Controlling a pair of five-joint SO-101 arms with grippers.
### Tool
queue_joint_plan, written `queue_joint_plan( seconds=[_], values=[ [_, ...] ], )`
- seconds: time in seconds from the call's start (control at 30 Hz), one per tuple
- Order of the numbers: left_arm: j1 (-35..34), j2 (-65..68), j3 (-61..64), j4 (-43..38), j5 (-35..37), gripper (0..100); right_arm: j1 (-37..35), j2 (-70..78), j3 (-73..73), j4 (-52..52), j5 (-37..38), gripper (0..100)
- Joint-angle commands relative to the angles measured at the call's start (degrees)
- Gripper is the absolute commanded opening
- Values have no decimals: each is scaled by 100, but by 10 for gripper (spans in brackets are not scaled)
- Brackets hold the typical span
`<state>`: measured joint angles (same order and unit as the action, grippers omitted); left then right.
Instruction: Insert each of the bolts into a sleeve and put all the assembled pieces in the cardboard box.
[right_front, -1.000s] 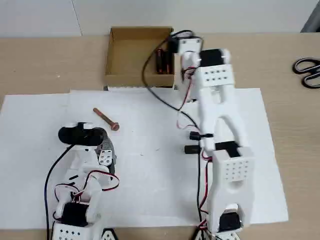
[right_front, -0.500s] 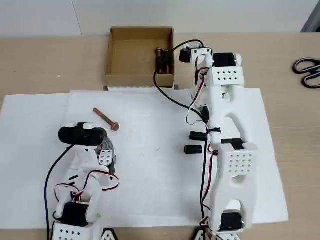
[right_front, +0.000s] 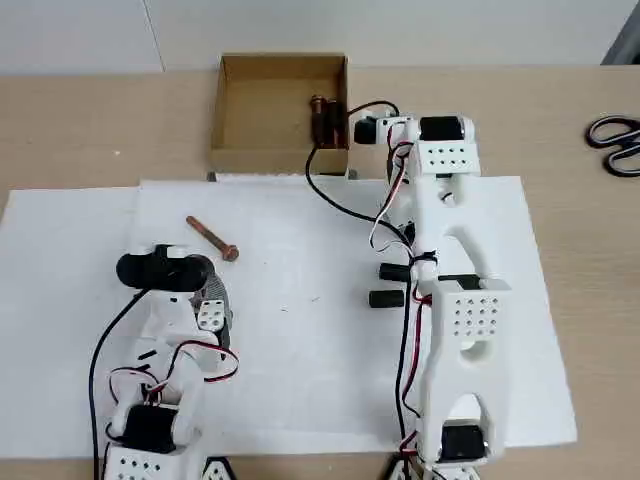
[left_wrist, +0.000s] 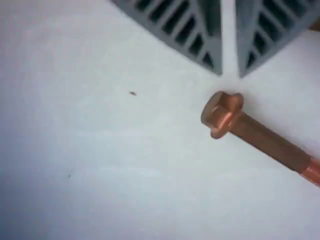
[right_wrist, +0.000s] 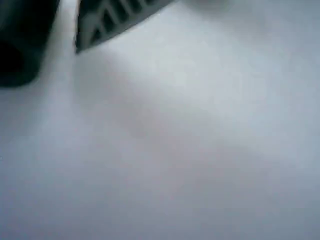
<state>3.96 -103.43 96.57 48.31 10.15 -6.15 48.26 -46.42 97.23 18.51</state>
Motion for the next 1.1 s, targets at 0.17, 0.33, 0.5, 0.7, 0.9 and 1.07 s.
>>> queue_joint_plan(
  seconds=[0.17,0.33,0.5,0.7,0.9,1.07],
  values=[
    [-26,9,-22,53,-18,6,57,233,-9,4,53,117],
    [-26,9,-22,53,-18,6,31,154,-35,-4,53,33],
    [-18,9,-22,53,-18,6,31,-567,-18,22,35,3],
    [9,9,-22,44,-9,6,31,-1851,26,48,26,3],
    [-9,0,-242,484,26,6,57,-3556,1433,48,-264,3],
    [-18,18,-998,1196,-18,6,163,-5130,3429,13,-791,3]
  ],
)
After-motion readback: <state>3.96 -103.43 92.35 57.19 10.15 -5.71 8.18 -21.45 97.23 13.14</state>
